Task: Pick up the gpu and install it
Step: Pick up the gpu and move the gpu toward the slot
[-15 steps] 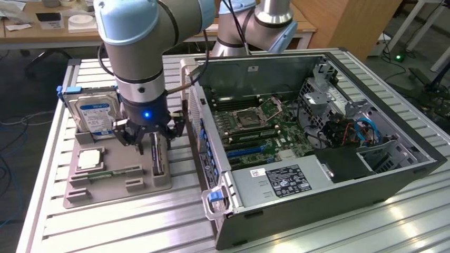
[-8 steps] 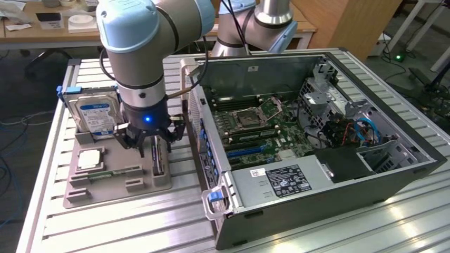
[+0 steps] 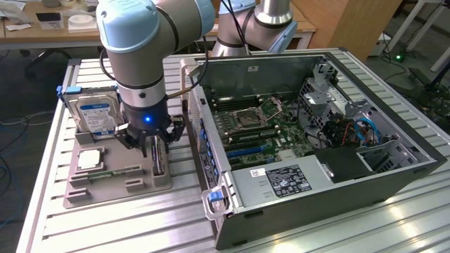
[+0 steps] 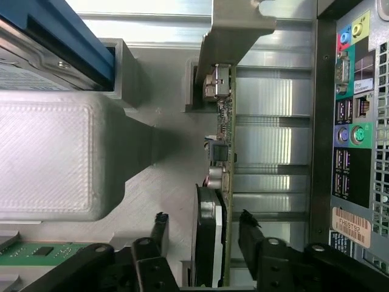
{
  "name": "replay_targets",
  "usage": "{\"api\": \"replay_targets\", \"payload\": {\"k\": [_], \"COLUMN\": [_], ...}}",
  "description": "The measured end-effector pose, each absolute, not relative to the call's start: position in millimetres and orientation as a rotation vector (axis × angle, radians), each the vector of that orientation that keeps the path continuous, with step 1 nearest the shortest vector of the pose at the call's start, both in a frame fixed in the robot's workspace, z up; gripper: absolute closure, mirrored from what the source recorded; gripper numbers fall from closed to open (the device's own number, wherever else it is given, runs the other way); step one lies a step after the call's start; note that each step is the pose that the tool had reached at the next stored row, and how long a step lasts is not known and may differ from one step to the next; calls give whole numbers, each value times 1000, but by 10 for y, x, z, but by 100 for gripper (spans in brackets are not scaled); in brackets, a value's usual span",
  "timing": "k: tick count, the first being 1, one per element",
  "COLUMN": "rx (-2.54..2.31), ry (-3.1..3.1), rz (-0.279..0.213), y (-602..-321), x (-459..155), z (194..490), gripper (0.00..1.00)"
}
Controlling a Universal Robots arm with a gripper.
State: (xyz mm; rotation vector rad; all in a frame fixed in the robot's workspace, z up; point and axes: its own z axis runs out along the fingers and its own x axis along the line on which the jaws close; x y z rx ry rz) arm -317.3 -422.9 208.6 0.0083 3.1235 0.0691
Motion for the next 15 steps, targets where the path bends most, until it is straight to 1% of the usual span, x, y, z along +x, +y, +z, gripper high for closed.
{"api": "replay_targets", "payload": {"k": [2, 3, 4, 8, 10, 11, 15], "rx": [8, 8, 8, 8, 8, 8, 8], "ry": [3123, 3123, 3123, 3123, 3123, 3123, 3123], "rz": [69, 69, 69, 69, 69, 69, 69], "y": [-4230, -4229, -4229, -4230, -4229, -4229, -4229], "x": [-3173, -3173, -3173, -3172, -3172, -3172, -3170], "z": [2086, 2086, 2086, 2086, 2086, 2086, 2085], "gripper": [49, 49, 55, 55, 57, 64, 64]}}
